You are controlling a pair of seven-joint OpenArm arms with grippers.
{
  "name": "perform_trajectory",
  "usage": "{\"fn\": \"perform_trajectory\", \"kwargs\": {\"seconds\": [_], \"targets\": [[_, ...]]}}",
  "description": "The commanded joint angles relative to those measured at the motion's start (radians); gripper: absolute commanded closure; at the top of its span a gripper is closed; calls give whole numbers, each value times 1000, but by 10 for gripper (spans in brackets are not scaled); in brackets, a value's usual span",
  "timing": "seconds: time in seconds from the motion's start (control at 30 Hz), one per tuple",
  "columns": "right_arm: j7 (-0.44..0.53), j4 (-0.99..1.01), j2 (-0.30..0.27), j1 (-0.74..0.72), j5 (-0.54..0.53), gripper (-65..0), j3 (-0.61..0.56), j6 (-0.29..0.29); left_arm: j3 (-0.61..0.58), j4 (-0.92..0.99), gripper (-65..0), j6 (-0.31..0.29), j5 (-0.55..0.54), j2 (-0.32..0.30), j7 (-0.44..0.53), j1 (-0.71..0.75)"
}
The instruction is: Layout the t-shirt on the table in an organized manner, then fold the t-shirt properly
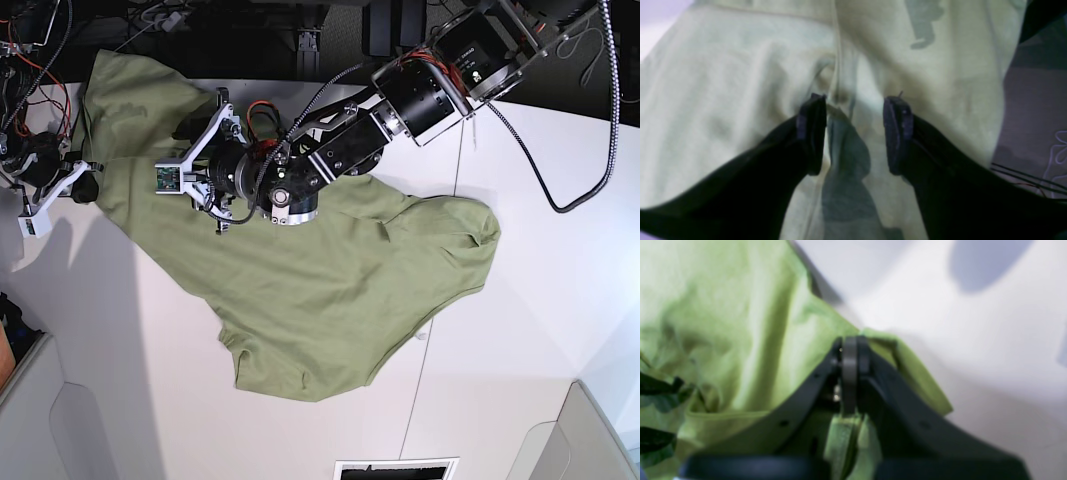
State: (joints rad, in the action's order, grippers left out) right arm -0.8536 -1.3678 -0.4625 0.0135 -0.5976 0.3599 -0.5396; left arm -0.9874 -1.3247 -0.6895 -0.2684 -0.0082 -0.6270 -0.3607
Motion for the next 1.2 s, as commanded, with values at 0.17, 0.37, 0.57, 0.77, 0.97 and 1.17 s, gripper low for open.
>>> {"fn": "perform_trajectory", "kwargs": {"seconds": [0.17,0.37,0.57,0.77,0.97,1.17], "targets": [[-7,-4,-16,-10,13,0,5,1,4,-17,-217,-9,-2,13,22,-21],[-7,-4,-16,-10,13,0,5,1,4,18,-175,-9,24,13,33,-21],[-7,-4,-16,-10,10,0,5,1,4,49,-150,-9,27,14,33,-22],[-7,-4,-16,-10,10,0,5,1,4,49,-138,-9,27,13,32,-21],[-2,-4,-16,-10,11,0,5,1,4,42,0,-9,26,13,32,-21],[32,-4,-16,-11,14,0,5,1,4,-26,0,-9,-58,10,-42,-21]]}}
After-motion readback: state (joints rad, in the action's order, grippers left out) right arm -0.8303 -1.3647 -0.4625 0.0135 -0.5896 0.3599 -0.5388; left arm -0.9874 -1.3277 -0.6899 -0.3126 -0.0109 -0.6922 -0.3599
